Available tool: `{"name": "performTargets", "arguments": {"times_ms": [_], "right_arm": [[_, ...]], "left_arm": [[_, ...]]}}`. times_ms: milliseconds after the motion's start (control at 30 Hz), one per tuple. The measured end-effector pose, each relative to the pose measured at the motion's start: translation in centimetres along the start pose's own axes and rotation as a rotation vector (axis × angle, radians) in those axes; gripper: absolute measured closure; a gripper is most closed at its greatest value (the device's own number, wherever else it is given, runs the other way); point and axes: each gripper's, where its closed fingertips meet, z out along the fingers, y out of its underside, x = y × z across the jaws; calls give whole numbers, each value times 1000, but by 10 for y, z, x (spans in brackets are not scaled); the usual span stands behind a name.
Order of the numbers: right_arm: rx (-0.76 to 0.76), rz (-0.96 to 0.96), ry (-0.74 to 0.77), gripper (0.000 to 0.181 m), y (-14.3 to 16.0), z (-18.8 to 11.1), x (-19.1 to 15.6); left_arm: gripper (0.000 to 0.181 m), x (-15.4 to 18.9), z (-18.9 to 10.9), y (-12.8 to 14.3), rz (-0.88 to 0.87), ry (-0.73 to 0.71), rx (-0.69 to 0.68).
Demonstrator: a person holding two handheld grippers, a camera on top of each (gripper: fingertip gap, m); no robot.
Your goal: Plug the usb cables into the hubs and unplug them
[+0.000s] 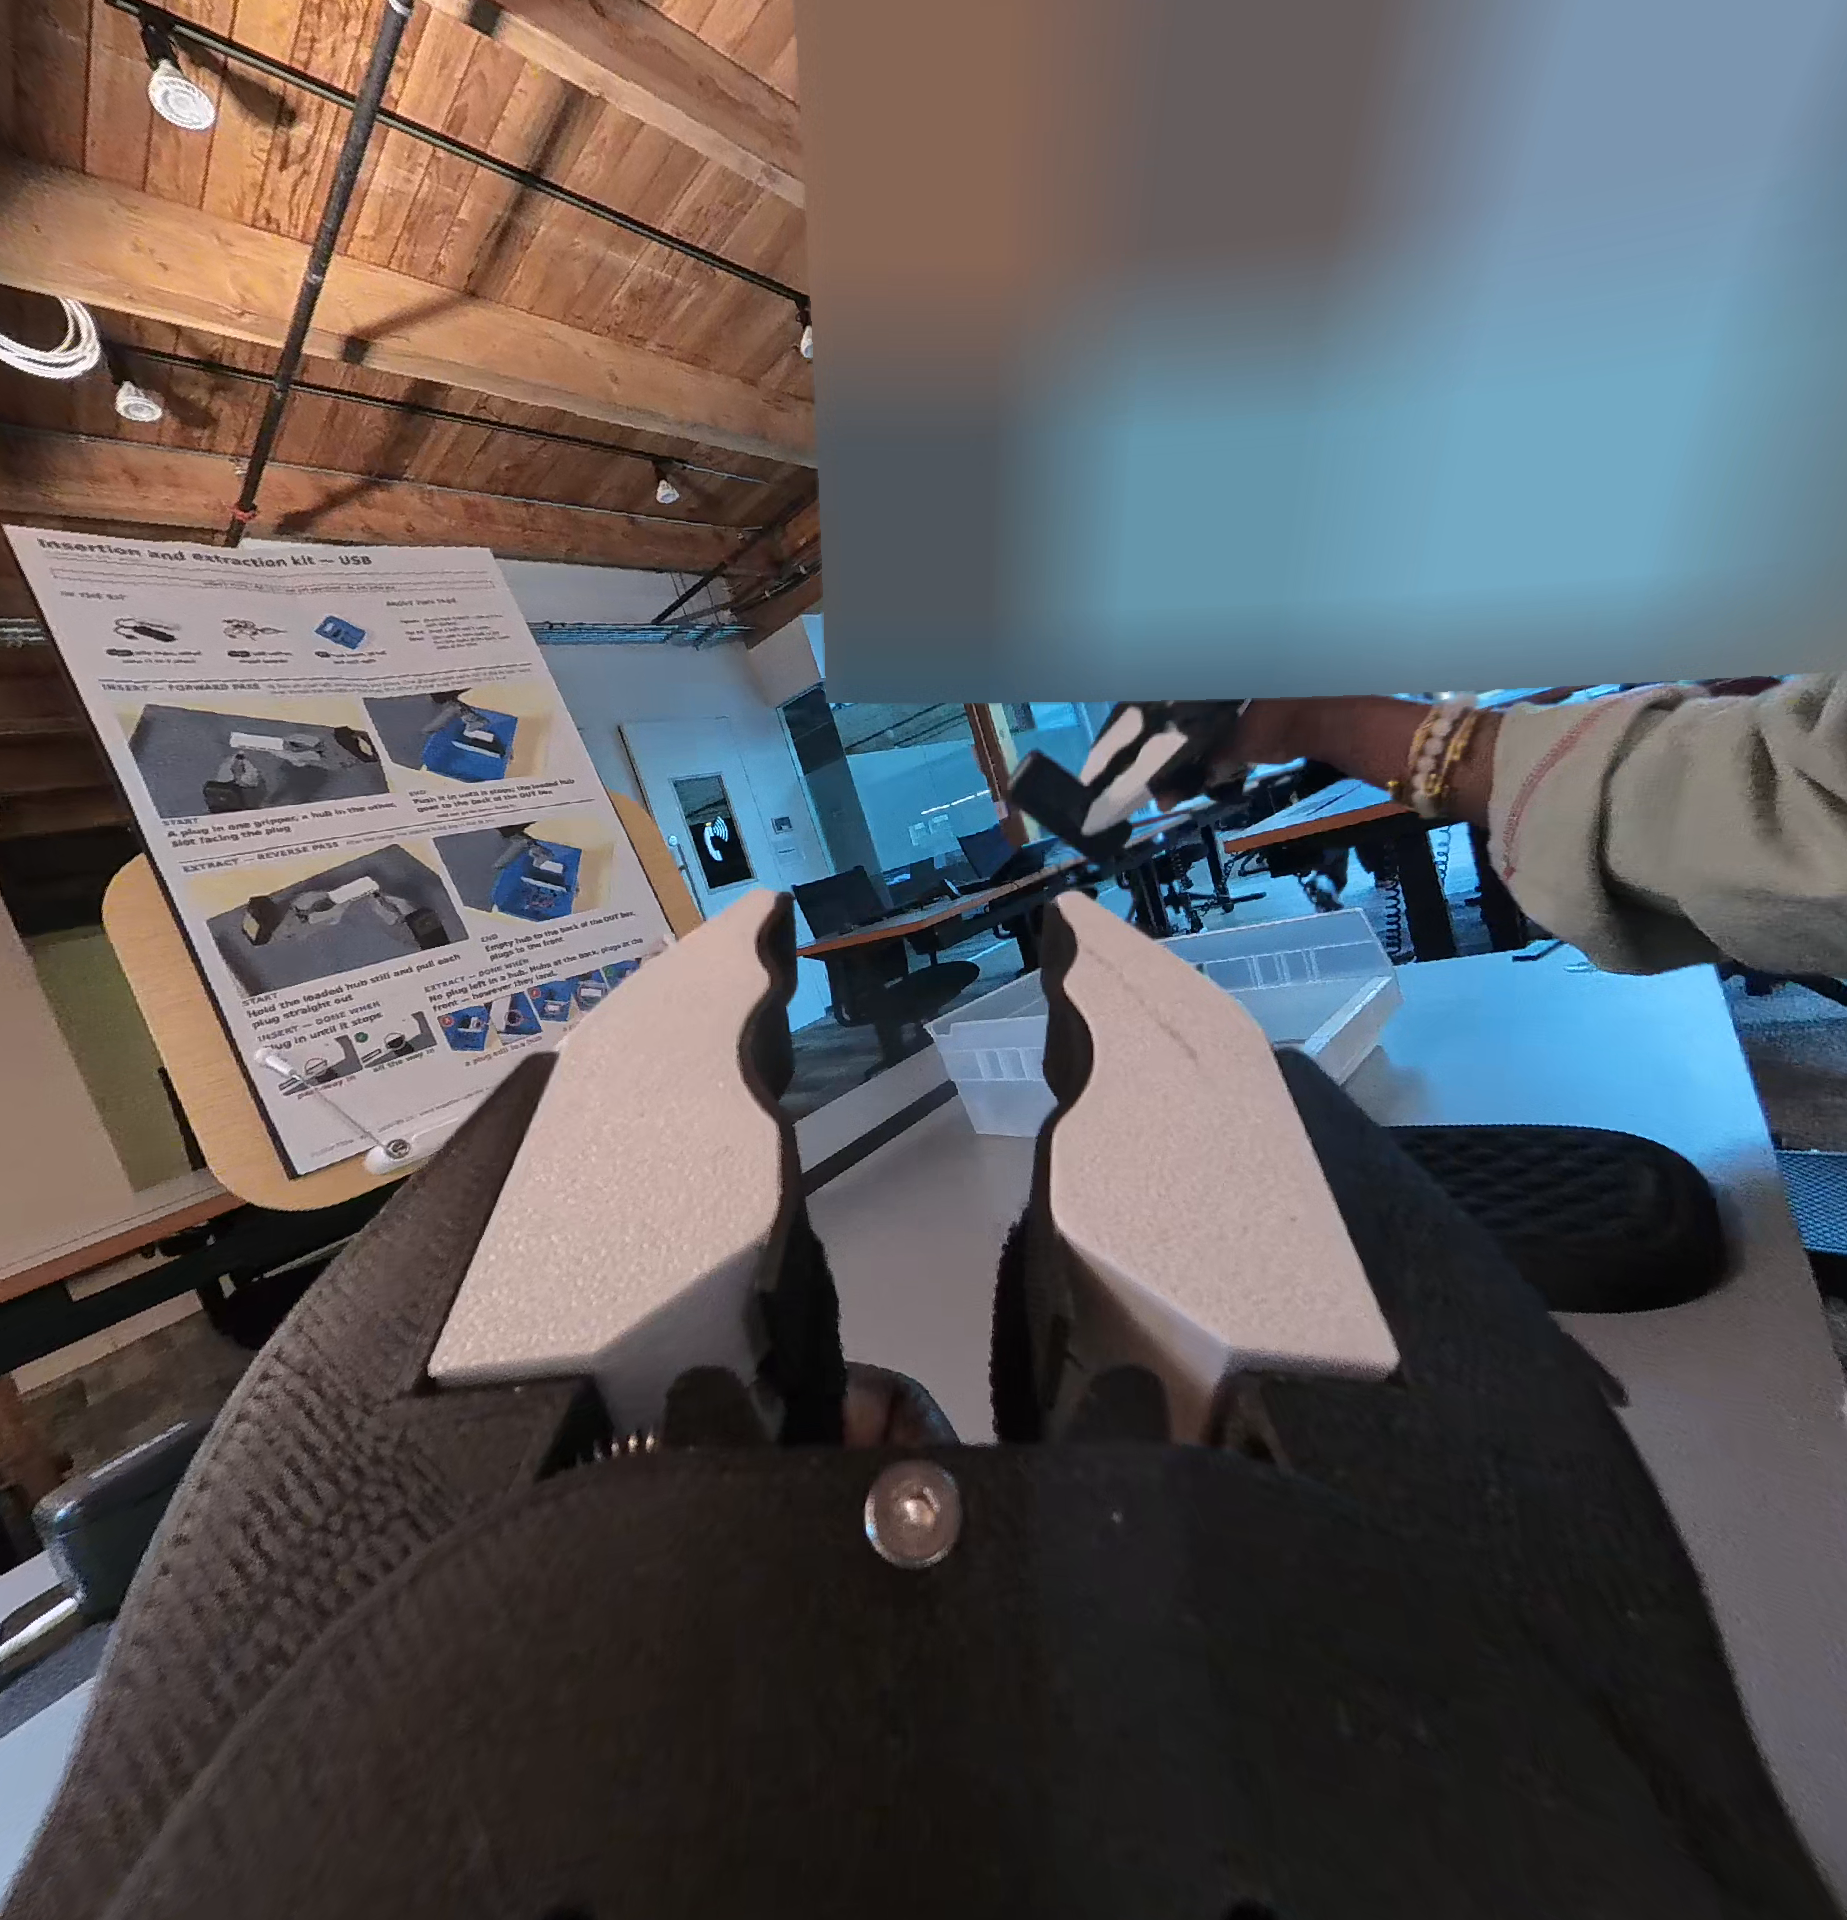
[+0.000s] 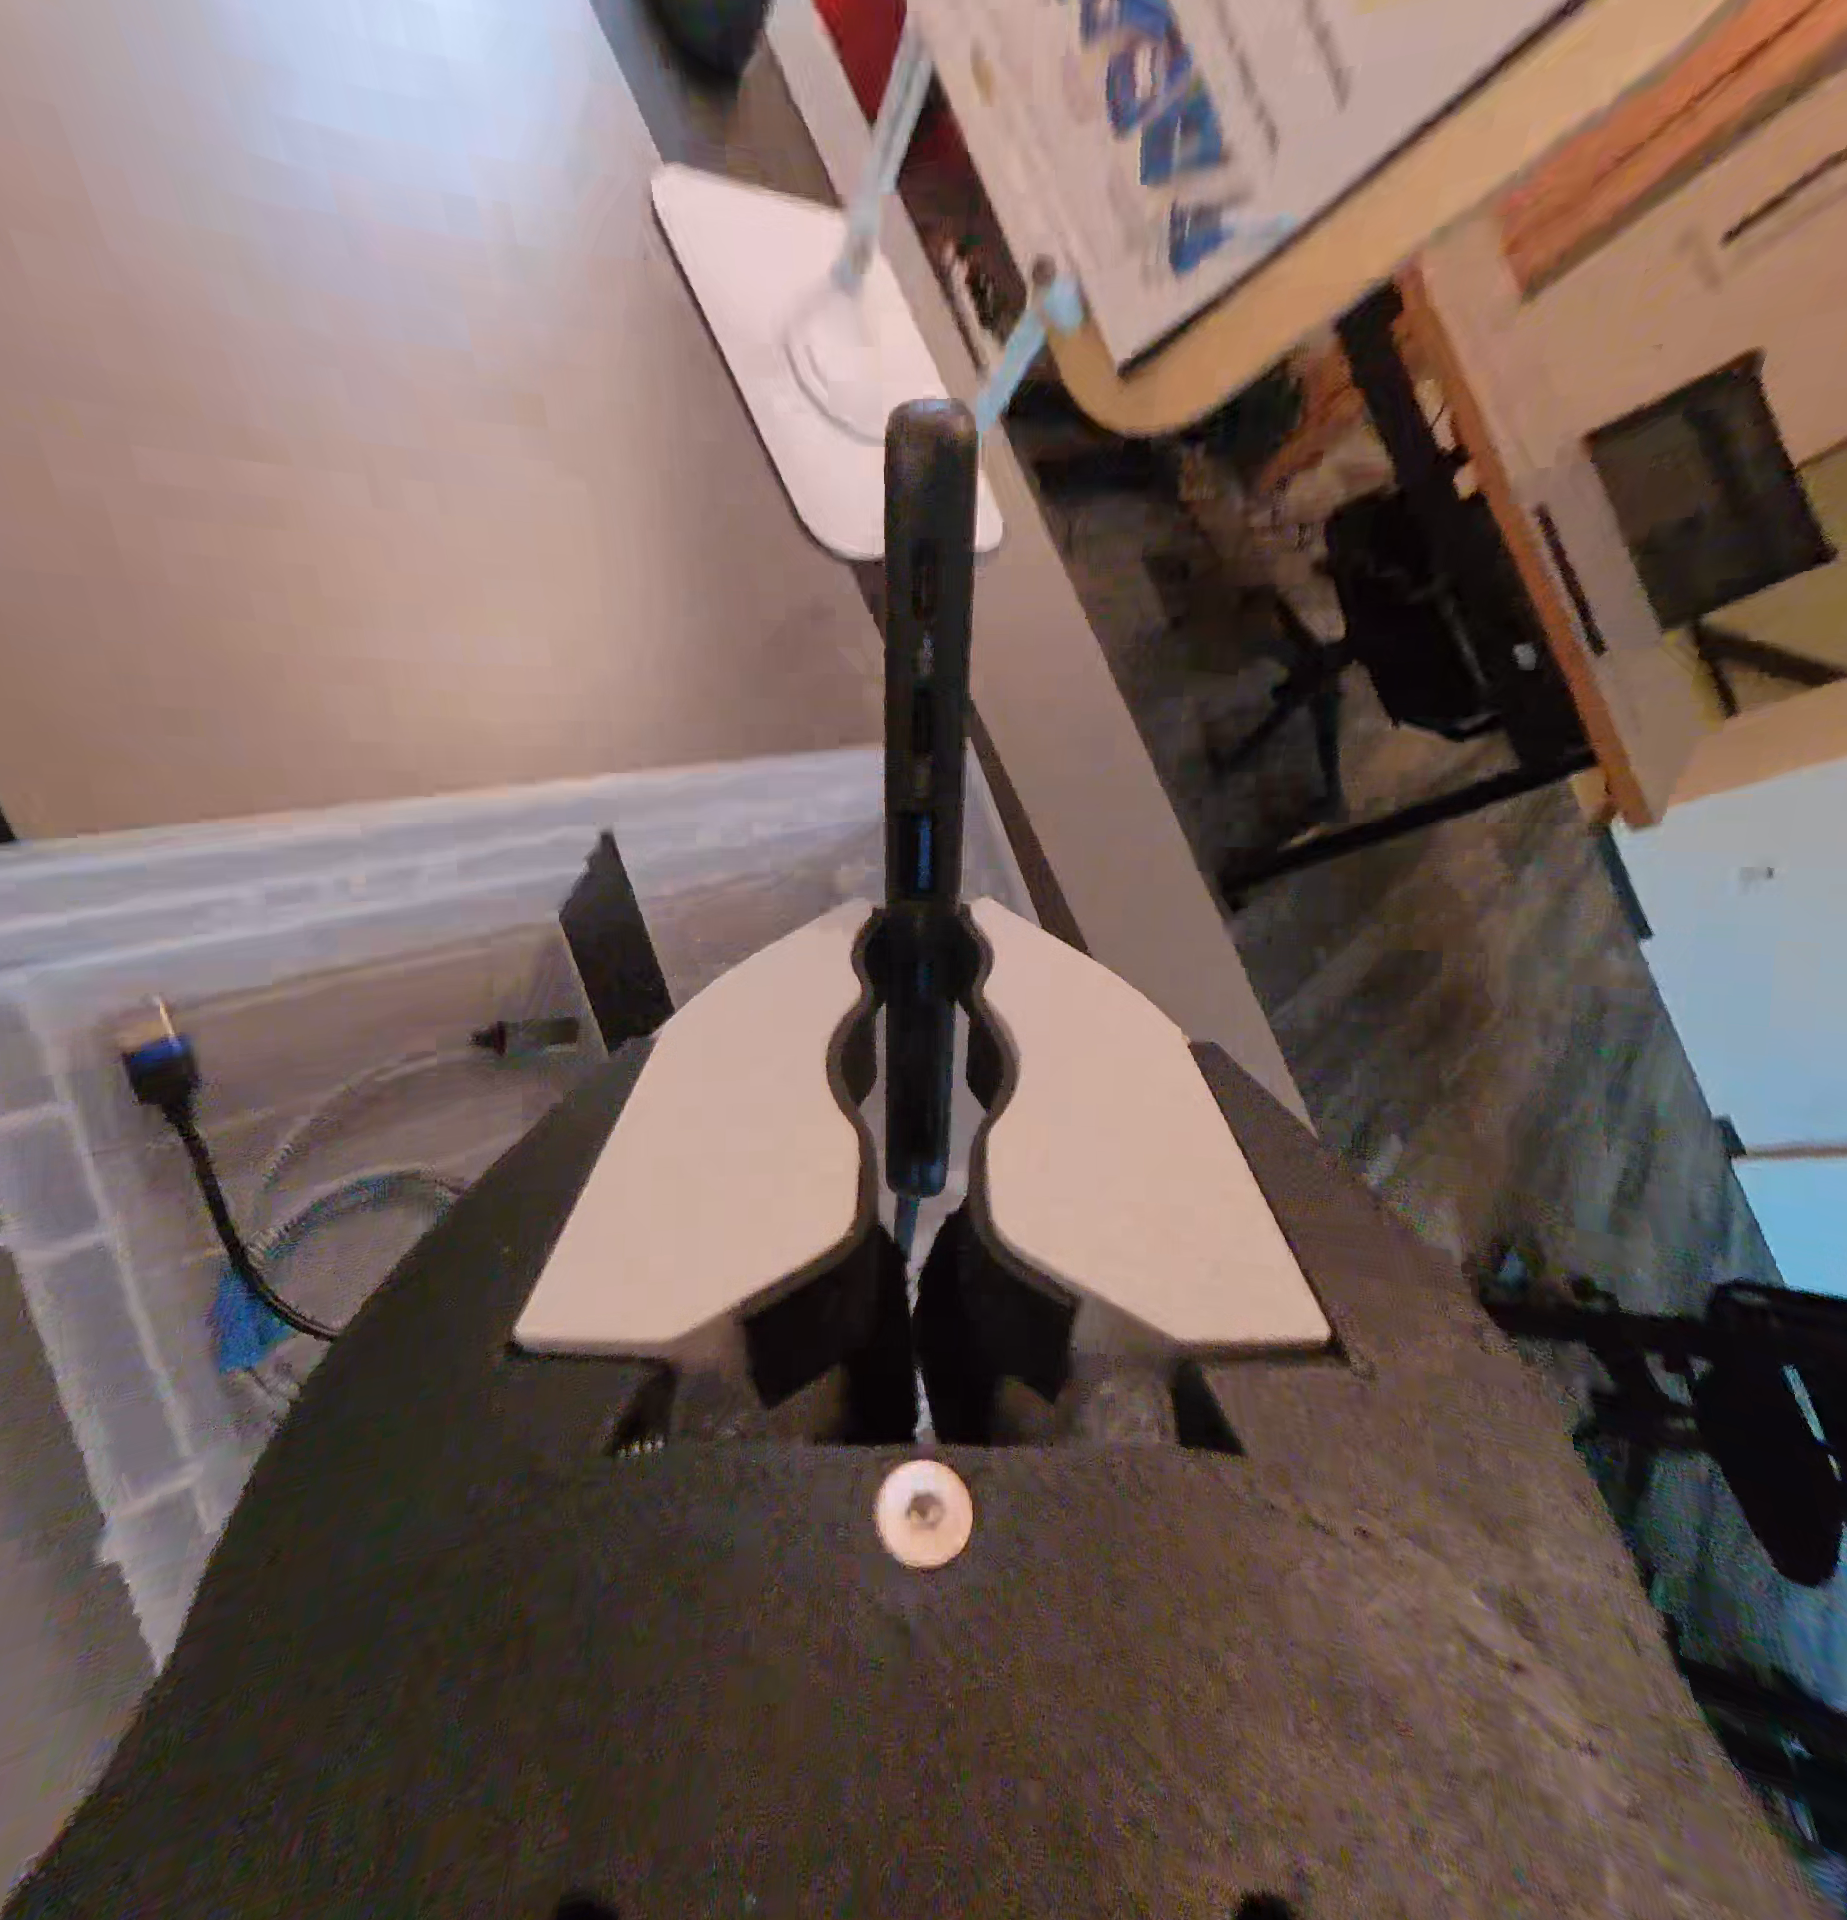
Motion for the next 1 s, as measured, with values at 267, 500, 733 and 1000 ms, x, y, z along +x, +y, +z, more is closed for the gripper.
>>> {"name": "performTargets", "arguments": {"times_ms": [267, 500, 733, 1000], "right_arm": [[-469, -136, -166, 169, 99, 78, -18], [-540, -70, -313, 163, 123, 113, -52], [-494, 23, -250, 134, 112, 104, -37], [-188, 79, -11, 124, 36, 65, -14]], "left_arm": [[137, 2, 3, 9, 52, 11, -62], [136, -8, -4, 6, 53, -17, -63], [136, -12, -8, 12, 56, -28, -102], [136, -19, -14, 20, 76, -45, -185]]}}
